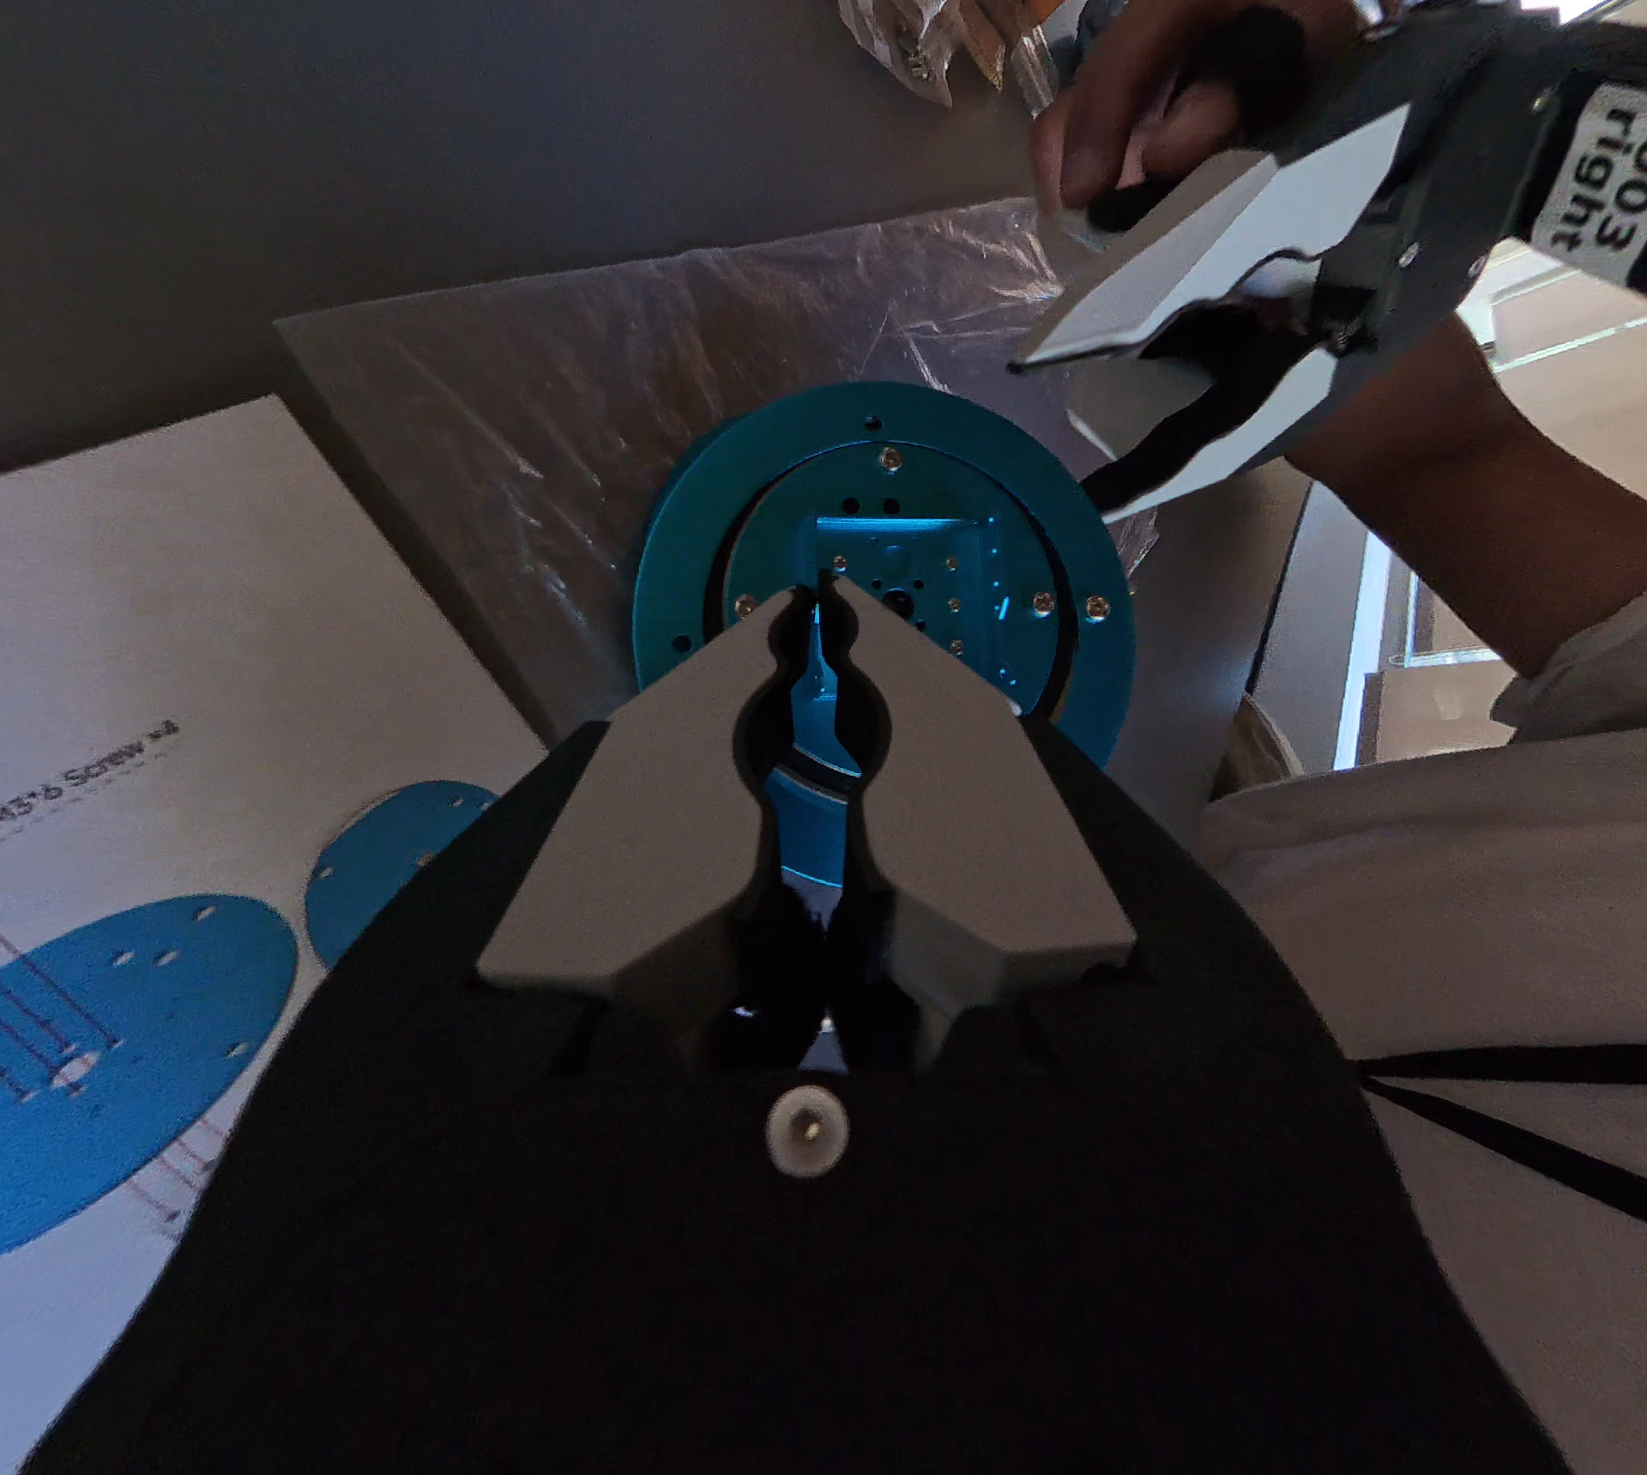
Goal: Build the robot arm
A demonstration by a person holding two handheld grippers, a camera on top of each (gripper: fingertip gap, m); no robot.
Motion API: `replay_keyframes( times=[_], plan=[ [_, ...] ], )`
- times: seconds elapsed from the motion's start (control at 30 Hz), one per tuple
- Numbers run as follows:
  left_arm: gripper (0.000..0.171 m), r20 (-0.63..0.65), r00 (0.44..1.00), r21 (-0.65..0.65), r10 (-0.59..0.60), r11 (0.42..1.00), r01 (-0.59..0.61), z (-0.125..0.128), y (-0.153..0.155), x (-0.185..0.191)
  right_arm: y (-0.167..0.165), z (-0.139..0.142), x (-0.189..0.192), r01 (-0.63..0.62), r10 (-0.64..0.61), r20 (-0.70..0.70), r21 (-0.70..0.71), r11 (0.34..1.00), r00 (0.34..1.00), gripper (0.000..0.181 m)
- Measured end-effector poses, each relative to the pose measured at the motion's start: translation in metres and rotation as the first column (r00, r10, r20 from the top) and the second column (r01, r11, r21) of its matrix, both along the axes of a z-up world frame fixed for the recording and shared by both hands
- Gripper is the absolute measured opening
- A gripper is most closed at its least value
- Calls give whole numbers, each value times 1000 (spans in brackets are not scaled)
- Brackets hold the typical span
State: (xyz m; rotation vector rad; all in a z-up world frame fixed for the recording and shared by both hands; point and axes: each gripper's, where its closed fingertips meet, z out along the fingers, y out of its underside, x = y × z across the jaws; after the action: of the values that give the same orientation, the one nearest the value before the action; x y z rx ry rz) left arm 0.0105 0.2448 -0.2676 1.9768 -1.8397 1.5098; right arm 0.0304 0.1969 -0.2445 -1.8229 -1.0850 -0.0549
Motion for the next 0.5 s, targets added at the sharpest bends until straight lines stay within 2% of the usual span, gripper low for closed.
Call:
replay_keyframes(
  times=[0.07, 0.17, 0.23, 0.3, 0.5],
  plan=[
    [0, -9, 1000, -34, -13, 999, 13, 0, 0, 1, 1, -12, -2, -3, 7, 63, -57, 998, 998, 49],
    [0, -16, 999, -60, -31, 998, 30, 0, 0, 2, 8, -12, -10, -50, 54, 113, -34, 998, 992, 47],
    [1, -19, 999, -77, -36, 996, 35, 0, 0, 3, 12, -10, -16, -88, 91, 145, -29, 996, 985, 36],
    [0, -19, 999, -87, -38, 996, 36, 0, 1, 3, 15, -9, -19, -116, 119, 195, -24, 993, 974, 33],
    [0, 15, 999, -58, -31, 998, 32, 2, 4, 3, 20, -3, -19, -121, 145, 173, -145, 982, 974, 32]
  ],
)
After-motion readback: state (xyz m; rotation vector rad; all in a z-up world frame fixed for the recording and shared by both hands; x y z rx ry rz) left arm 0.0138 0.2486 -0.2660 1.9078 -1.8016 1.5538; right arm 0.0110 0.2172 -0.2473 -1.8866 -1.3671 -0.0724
